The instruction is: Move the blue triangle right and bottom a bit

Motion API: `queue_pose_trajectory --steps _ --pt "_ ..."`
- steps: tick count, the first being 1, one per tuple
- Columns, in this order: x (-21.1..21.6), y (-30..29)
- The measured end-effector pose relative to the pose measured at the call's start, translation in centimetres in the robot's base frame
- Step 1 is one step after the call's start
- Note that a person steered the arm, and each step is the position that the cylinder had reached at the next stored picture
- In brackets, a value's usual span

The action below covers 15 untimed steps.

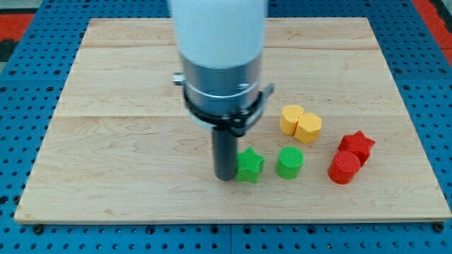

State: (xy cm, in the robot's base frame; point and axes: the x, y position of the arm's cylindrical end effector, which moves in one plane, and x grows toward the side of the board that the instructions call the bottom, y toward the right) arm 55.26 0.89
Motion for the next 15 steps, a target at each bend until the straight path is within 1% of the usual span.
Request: queue_pose_trajectory --steps 1,2,3,4,5,6,7,8,9,10,11,12,13,14,15 --pt "0.0 1.9" --pt "0.1 -1.6" --pt "-3.7 -9.5" --pt "-9.6 -16.5" --pt "-15.8 -21.2" --pt "-22.1 -22.7" --pt "-28.2 -22.8" --pt "-33.3 -21.8" --pt "-36.1 -19.1" --pt "-36.1 -19.1" --pt "-36.1 -15.8" --pt "-36.0 -9.6" --pt "-36.0 -5.9" --pt "-34.8 -2.1" --pt "-35.2 -0.9"
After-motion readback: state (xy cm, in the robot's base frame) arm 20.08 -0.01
